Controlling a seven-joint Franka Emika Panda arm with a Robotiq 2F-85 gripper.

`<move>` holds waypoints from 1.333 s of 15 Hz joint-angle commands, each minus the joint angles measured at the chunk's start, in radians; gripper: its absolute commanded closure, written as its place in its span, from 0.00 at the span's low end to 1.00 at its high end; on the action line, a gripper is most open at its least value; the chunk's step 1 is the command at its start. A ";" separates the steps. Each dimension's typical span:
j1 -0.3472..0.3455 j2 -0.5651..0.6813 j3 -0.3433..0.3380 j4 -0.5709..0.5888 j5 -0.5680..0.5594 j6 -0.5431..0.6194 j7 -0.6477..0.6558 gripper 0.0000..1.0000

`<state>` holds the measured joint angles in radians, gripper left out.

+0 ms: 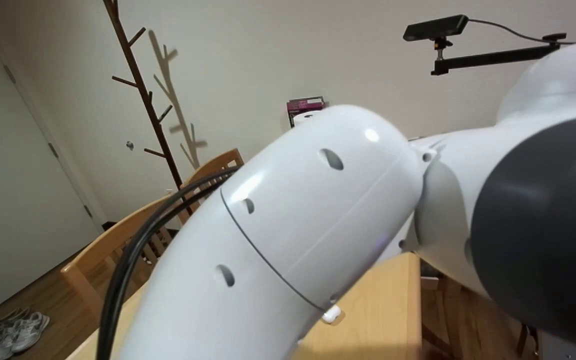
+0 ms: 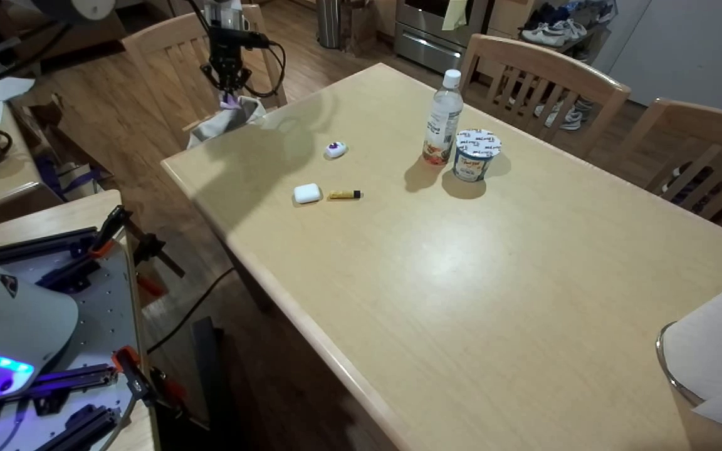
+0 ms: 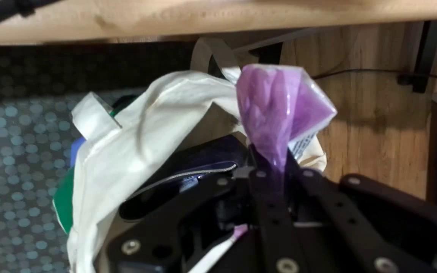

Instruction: Pick up the purple package and place it in the bag.

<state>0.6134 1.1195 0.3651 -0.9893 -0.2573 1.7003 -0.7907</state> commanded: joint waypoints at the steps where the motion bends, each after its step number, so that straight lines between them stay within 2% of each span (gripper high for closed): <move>1: 0.029 0.116 0.015 0.185 -0.019 -0.075 -0.204 0.91; 7: 0.036 0.233 0.020 0.303 -0.010 -0.065 -0.553 0.91; 8: 0.051 0.228 -0.019 0.290 0.028 -0.050 -0.618 0.91; 9: 0.053 0.239 -0.022 0.300 0.035 -0.052 -0.670 0.91; 12: 0.062 0.253 -0.043 0.320 0.055 -0.071 -0.748 0.91; 15: 0.076 0.260 -0.072 0.337 0.071 -0.096 -0.728 0.91; 16: 0.081 0.263 -0.083 0.343 0.077 -0.103 -0.704 0.65; 17: 0.083 0.264 -0.093 0.349 0.083 -0.111 -0.691 0.64; 20: 0.090 0.270 -0.115 0.382 0.104 -0.116 -0.643 0.45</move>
<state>0.6851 1.3503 0.2725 -0.7054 -0.1869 1.6268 -1.4790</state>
